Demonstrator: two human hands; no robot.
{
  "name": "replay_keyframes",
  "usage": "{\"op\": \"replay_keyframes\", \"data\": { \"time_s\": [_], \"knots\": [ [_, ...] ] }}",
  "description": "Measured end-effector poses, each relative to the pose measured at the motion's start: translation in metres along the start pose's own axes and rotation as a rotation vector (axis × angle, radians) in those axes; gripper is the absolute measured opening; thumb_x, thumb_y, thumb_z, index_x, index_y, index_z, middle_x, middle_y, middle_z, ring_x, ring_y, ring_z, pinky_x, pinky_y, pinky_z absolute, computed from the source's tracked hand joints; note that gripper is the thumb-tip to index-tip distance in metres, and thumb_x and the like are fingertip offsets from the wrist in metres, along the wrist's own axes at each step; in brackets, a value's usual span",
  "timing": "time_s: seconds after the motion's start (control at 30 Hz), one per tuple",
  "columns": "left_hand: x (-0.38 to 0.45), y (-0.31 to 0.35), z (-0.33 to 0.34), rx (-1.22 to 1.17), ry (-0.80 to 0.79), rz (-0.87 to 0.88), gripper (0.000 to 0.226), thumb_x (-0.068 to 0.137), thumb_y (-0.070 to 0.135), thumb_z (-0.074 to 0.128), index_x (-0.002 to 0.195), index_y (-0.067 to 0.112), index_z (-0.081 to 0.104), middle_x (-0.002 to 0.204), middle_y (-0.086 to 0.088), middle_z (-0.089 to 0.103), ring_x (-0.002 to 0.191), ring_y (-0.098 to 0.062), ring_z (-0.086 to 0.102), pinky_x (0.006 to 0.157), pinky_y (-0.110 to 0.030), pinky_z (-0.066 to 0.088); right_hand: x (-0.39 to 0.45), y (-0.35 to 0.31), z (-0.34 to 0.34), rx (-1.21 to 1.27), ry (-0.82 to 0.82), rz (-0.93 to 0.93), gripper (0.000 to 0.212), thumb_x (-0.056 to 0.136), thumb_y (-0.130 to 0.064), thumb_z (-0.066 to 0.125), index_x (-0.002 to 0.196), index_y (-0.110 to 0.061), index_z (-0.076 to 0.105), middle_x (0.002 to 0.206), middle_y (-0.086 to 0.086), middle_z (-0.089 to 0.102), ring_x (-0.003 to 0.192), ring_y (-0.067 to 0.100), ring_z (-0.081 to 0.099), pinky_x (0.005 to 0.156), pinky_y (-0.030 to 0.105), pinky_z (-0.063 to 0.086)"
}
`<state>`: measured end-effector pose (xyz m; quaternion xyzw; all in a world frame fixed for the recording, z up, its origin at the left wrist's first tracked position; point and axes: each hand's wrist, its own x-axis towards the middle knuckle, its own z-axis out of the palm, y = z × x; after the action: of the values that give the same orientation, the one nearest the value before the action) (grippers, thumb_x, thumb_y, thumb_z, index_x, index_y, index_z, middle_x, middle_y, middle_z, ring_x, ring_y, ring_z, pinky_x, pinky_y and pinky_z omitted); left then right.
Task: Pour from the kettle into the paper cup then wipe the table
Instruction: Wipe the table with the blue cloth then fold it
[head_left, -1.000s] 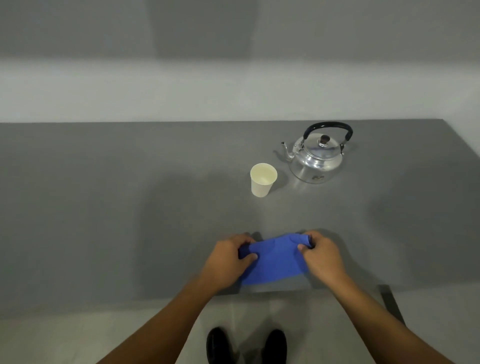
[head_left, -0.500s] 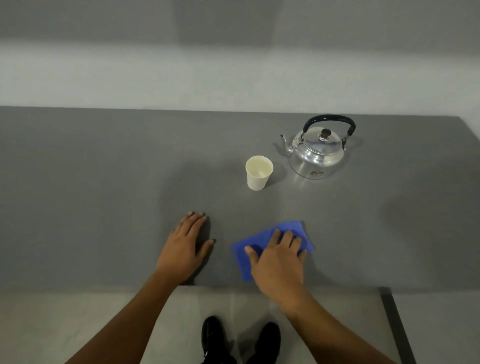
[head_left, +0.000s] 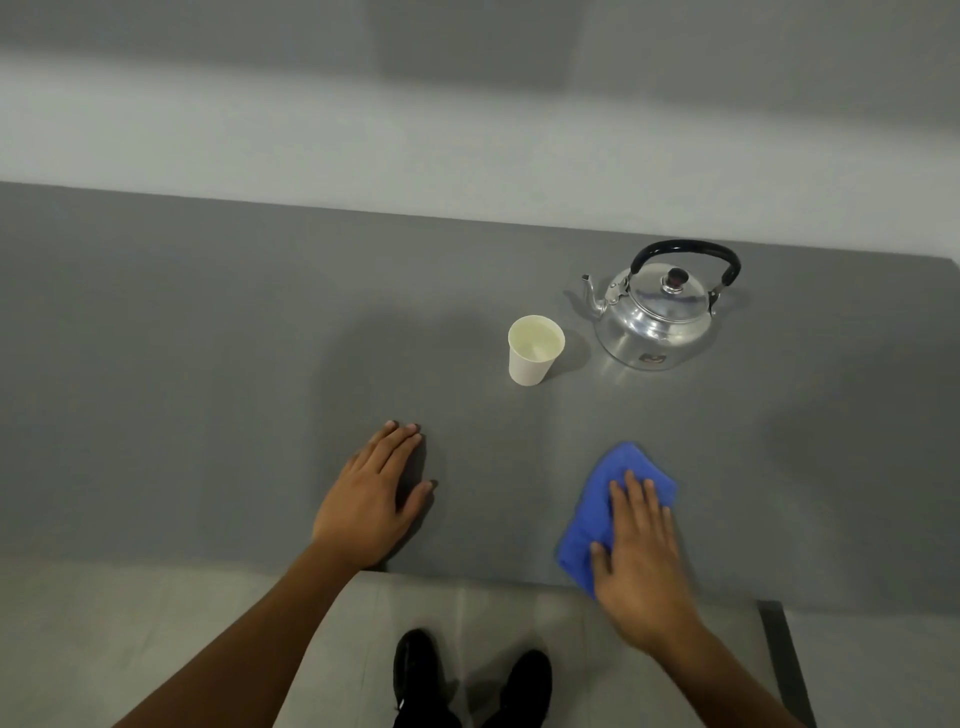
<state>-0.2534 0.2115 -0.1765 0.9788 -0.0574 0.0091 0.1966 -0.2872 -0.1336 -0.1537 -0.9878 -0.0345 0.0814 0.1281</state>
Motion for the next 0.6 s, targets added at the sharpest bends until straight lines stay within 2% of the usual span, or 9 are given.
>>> {"op": "replay_keyframes", "data": {
  "time_s": [0.07,0.17,0.23,0.33,0.4,0.47,0.6],
  "knots": [
    [0.000,0.000,0.000,0.004,0.003,0.002,0.068,0.101,0.063,0.036,0.157,0.026,0.033,0.165,0.010,0.032,0.158,-0.008,0.013,0.124,-0.033,0.021,0.028,0.002,-0.003,-0.007,-0.015,0.119,0.073,0.103,-0.034,0.041,0.161,-0.010,0.002,0.171,0.010,-0.006,0.157,0.028,-0.010,0.127,0.047,0.001],
    [0.001,0.000,0.000,-0.003,0.003,0.005,0.068,0.101,0.065,0.034,0.158,0.026,0.032,0.165,0.010,0.032,0.157,-0.008,0.013,0.124,-0.033,0.020,0.064,-0.036,-0.003,0.074,0.072,0.206,0.072,0.104,-0.048,0.036,0.162,-0.011,0.011,0.171,0.008,0.005,0.158,0.029,-0.003,0.127,0.045,-0.003],
    [0.000,-0.001,0.001,0.000,0.001,0.006,0.069,0.101,0.065,0.033,0.158,0.026,0.031,0.166,0.010,0.031,0.158,-0.008,0.012,0.125,-0.033,0.018,0.072,-0.061,0.005,0.051,0.107,0.147,0.072,0.105,-0.046,0.038,0.162,-0.011,0.011,0.170,0.008,0.012,0.158,0.029,0.003,0.128,0.044,0.000],
    [-0.001,-0.002,0.001,-0.003,0.001,0.002,0.069,0.101,0.065,0.034,0.158,0.027,0.030,0.166,0.010,0.031,0.158,-0.007,0.011,0.124,-0.032,0.018,0.057,-0.077,0.014,0.004,0.076,0.003,0.068,0.103,-0.029,0.043,0.162,-0.012,0.014,0.168,0.008,0.021,0.158,0.028,0.009,0.128,0.044,0.005],
    [0.000,-0.003,0.002,-0.007,0.002,0.001,0.068,0.101,0.066,0.033,0.159,0.028,0.029,0.166,0.011,0.030,0.158,-0.006,0.011,0.124,-0.032,0.019,0.040,-0.066,0.015,-0.005,0.043,-0.097,0.064,0.102,-0.023,0.045,0.161,-0.015,0.021,0.167,0.006,0.025,0.157,0.027,0.011,0.127,0.043,0.006],
    [0.000,-0.003,0.002,-0.012,0.002,0.001,0.069,0.102,0.066,0.033,0.158,0.028,0.029,0.166,0.010,0.030,0.158,-0.007,0.012,0.124,-0.034,0.021,0.025,-0.040,0.012,0.022,0.021,-0.145,0.060,0.103,-0.025,0.040,0.161,-0.018,0.022,0.168,0.002,0.023,0.157,0.022,0.009,0.127,0.040,0.007],
    [0.000,-0.004,0.002,-0.019,-0.003,-0.004,0.069,0.101,0.067,0.033,0.158,0.028,0.029,0.165,0.009,0.031,0.158,-0.008,0.012,0.124,-0.038,0.025,0.041,0.017,-0.006,0.112,0.033,-0.014,0.058,0.107,-0.038,0.025,0.161,-0.018,0.019,0.170,-0.004,0.008,0.158,0.015,-0.002,0.128,0.039,0.003]
  ]
}}
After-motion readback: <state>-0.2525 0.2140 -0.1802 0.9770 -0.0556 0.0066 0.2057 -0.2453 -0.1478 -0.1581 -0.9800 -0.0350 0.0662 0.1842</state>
